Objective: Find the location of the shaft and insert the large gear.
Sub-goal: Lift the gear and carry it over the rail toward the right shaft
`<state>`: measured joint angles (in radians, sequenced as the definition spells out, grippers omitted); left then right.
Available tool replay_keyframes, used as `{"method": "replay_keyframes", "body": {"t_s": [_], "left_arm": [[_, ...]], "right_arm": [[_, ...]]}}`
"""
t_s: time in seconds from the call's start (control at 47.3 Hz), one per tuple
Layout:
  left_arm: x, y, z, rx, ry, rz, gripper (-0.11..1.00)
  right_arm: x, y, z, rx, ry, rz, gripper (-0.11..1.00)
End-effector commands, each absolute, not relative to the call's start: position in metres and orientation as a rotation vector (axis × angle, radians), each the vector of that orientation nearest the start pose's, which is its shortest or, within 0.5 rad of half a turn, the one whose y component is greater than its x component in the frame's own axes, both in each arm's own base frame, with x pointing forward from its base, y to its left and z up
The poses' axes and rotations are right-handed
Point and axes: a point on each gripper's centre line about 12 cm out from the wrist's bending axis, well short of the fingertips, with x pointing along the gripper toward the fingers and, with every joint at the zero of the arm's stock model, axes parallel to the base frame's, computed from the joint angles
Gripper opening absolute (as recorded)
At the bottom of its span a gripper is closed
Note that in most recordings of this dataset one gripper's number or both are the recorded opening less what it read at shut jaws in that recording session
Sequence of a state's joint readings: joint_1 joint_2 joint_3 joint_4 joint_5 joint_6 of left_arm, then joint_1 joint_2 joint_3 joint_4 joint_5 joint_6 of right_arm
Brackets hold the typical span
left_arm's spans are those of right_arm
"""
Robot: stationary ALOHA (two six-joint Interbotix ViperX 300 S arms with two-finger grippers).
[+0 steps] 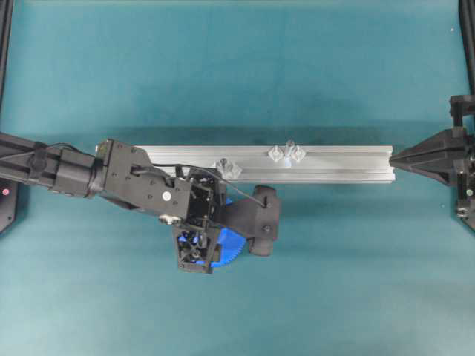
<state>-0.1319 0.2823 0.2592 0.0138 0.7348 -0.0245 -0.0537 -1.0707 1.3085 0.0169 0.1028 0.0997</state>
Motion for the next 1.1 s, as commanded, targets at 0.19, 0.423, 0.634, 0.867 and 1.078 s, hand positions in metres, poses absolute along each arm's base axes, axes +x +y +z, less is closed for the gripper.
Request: {"method": "replay_keyframes", "body": {"t_s": [0.19, 0.423, 0.634, 0.867, 1.078], "left_arm": [[0.443, -0.059, 0.176, 0.078, 1.171, -0.103, 0.71], [0.448, -0.058, 0.198, 0.126, 1.198, -0.127, 0.71], [0.459, -0.052, 0.224, 0.181, 1.192, -0.156, 0.71], [0.468, -0.035, 0.246, 0.194, 1.196, -0.146, 0.71], [0.477, -0.021, 0.255, 0.22, 1.196, -0.149, 0.71]], "right_arm": [[0.17, -0.009, 0.217, 0.137, 0.324, -0.074, 0.01], [0.169, -0.009, 0.218, 0.136, 0.318, -0.075, 0.01], [0.169, -0.009, 0.219, 0.137, 0.315, -0.075, 0.01], [0.168, -0.009, 0.219, 0.137, 0.314, -0.073, 0.01], [0.168, -0.009, 0.22, 0.135, 0.309, -0.074, 0.01]]}}
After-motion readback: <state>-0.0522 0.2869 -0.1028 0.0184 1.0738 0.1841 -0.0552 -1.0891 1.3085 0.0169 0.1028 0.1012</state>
